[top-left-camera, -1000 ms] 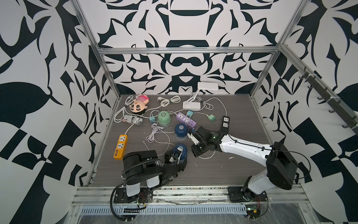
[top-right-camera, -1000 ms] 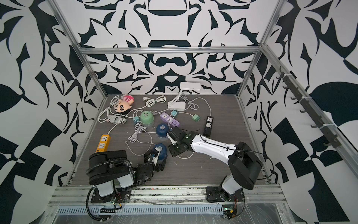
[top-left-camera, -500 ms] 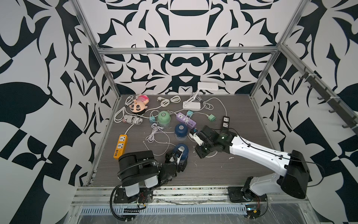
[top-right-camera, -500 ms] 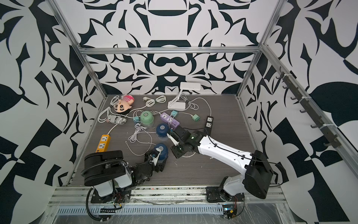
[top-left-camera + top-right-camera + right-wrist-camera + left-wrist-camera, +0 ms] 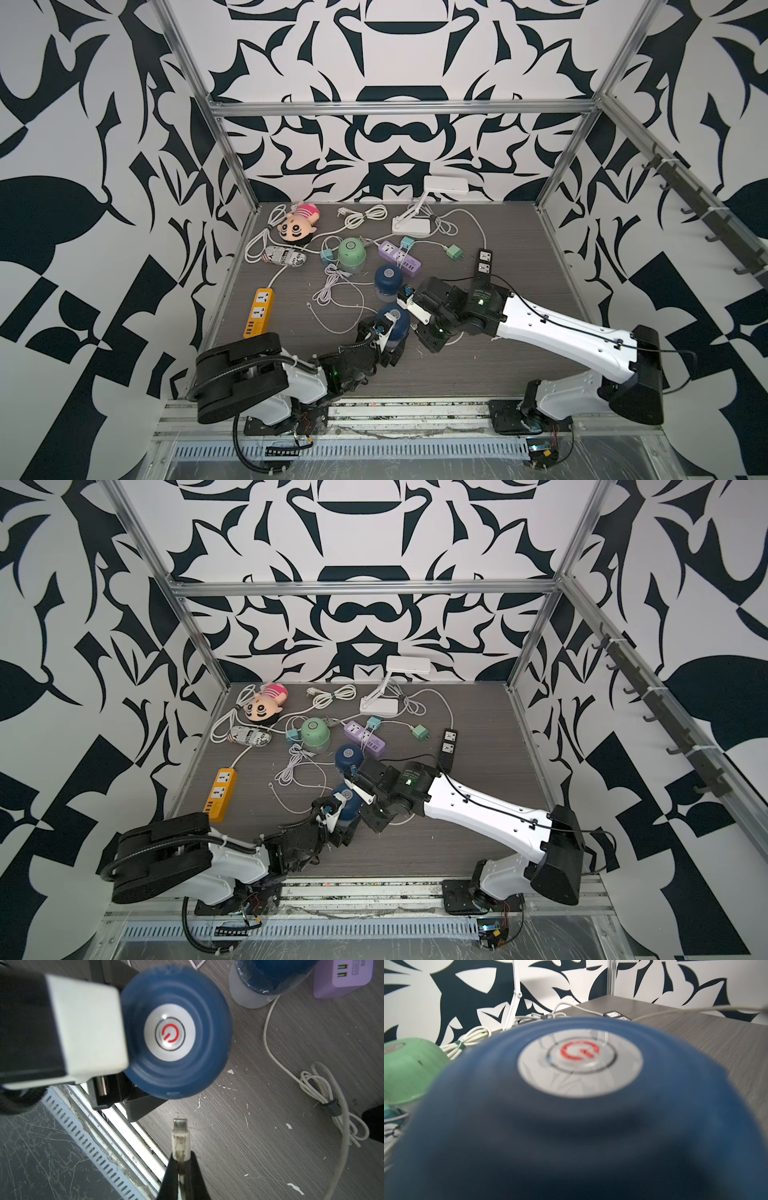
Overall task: Charge the cordless meat grinders
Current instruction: Pick up the cordless meat grinder at the center of the board, then insert the charging cable into the cordless meat grinder.
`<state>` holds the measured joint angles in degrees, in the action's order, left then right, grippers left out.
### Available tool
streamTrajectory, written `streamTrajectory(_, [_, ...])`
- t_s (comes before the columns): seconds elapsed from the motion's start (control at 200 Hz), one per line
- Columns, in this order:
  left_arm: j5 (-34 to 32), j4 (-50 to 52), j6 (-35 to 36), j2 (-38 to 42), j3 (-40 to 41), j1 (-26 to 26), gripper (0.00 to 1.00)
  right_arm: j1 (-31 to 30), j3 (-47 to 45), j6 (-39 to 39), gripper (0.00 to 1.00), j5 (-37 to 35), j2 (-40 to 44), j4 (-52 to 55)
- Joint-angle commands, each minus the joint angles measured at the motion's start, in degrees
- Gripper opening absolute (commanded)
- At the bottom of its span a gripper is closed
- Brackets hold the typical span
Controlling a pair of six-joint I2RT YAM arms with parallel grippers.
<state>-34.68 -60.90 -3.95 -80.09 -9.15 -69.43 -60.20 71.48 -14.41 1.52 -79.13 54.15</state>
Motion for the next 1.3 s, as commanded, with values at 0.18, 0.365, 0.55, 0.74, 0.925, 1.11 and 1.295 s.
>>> streamTrajectory(0.18, [1.5, 9.64, 1.48, 8.47, -2.35, 0.73, 0.63, -1.38, 4.32, -0.42, 0.0, -1.26, -0.57, 1.51])
streamTrajectory(0.365, [1.08, 10.11, 1.83, 9.26, -2.63, 0.7, 0.62, -2.13, 5.54, -0.14, 0.0, -1.21, -1.57, 1.88])
streamTrajectory(0.55, [0.74, 10.02, 2.37, 9.01, -3.21, 0.77, 0.62, -2.2, 5.49, -0.22, 0.0, -1.25, -2.11, 1.84])
streamTrajectory(0.74, [0.11, 9.48, 2.99, 9.12, -3.33, 0.73, 0.62, -2.23, 5.33, -0.26, 0.0, -0.87, -2.45, 1.92])
streamTrajectory(0.925, [-0.09, 9.22, 3.33, 9.74, -3.26, 0.73, 0.62, -2.22, 4.98, -0.49, 0.0, -0.74, -2.42, 1.5])
streamTrajectory(1.11, [-0.8, 8.19, 3.26, 10.3, -2.5, 0.76, 0.62, -2.26, 4.97, -0.86, 0.0, -0.13, -2.6, 0.82])
streamTrajectory(1.295, [-0.48, 8.17, 3.07, 11.09, -2.22, 0.7, 0.61, -2.21, 4.93, -0.85, 0.0, -0.02, -2.91, 0.58])
